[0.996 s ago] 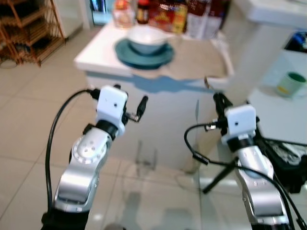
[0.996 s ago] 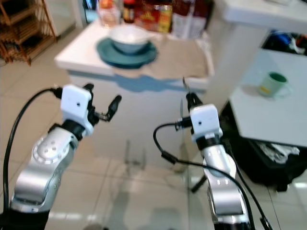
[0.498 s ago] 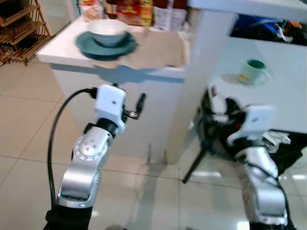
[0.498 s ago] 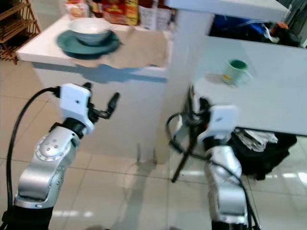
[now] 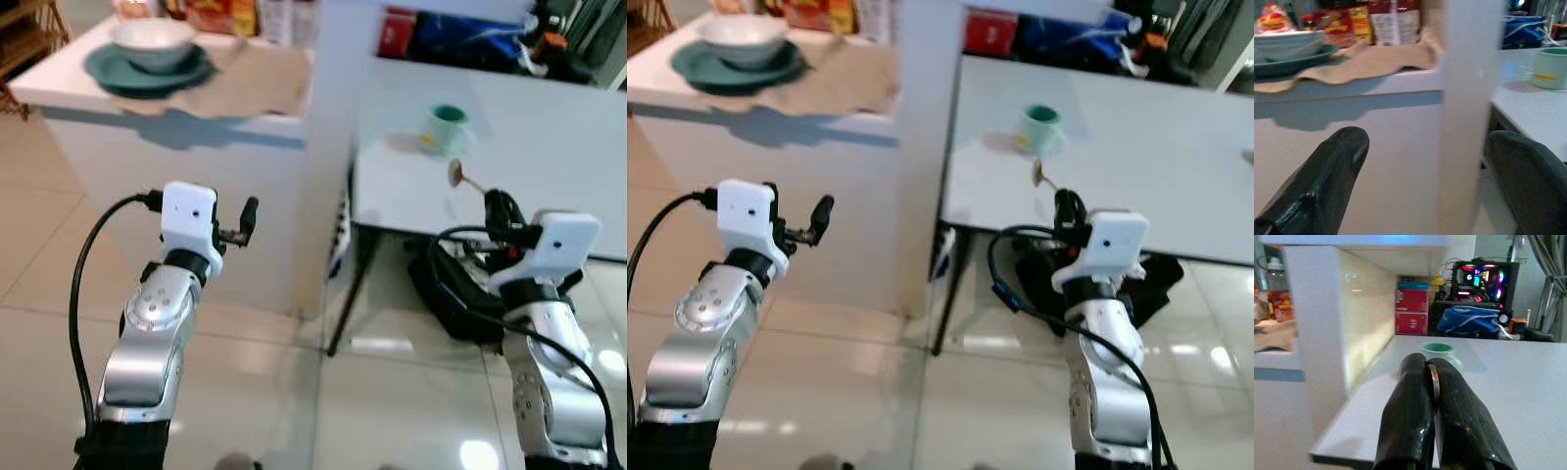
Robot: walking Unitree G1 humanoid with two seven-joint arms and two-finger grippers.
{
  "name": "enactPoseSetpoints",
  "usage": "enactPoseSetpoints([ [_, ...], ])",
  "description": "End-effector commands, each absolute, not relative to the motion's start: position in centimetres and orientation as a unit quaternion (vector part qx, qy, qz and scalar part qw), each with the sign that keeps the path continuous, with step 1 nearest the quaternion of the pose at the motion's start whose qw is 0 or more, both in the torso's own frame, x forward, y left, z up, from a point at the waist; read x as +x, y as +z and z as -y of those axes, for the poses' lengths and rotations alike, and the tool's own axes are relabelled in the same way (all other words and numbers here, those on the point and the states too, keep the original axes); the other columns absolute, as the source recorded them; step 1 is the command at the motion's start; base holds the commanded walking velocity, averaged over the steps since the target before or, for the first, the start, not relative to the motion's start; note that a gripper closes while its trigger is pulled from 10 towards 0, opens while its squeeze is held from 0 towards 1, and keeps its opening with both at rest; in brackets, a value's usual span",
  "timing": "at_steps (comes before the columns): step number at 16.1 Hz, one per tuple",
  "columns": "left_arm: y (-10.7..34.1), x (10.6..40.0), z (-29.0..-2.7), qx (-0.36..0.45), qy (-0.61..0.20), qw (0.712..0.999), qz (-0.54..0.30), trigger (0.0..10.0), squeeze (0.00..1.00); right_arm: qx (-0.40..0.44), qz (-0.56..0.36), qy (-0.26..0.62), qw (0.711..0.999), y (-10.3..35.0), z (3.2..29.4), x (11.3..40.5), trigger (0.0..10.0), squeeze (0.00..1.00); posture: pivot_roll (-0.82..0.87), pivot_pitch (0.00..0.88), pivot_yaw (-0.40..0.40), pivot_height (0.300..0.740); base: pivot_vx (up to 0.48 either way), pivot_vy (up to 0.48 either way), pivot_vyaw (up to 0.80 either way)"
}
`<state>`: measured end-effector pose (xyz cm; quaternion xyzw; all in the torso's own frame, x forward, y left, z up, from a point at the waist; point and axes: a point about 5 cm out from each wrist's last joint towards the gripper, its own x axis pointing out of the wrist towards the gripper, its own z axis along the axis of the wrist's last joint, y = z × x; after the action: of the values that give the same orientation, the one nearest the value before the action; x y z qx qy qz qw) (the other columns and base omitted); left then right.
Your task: Setting the table
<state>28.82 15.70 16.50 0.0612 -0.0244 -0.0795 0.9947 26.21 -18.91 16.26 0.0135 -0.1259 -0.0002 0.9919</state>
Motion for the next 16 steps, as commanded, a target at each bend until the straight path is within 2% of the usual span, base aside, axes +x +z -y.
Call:
enactPoseSetpoints([
  [1,16.77,28.94,-14.45,0.06,-0.101,0.993,0.033,10.0,0.0,0.012,0.135,-0.011,0.991,16.59,19.66,25.91,10.0,0.0,0.04,0.059,-0.041,0.74,0.0,-0.446,0.0],
  [10,17.03,29.01,-13.81,0.064,-0.107,0.991,0.042,10.0,0.0,0.011,0.112,-0.004,0.994,16.19,19.41,26.04,10.0,0.0,0.04,0.059,-0.041,0.74,0.0,-0.428,0.0],
  [13,17.63,29.47,-14.17,0.047,-0.096,0.993,0.044,10.0,0.0,0.03,0.101,0.009,0.994,16.02,18.96,26.35,10.0,0.0,0.04,0.059,-0.046,0.74,0.0,0.0,0.0],
  [16,17.62,29.17,-13.67,0.059,-0.118,0.99,0.048,10.0,0.0,0.035,0.101,0.009,0.994,16.18,18.97,26.5,10.0,0.0,0.03,0.06,-0.045,0.74,0.0,0.0,-0.54],
])
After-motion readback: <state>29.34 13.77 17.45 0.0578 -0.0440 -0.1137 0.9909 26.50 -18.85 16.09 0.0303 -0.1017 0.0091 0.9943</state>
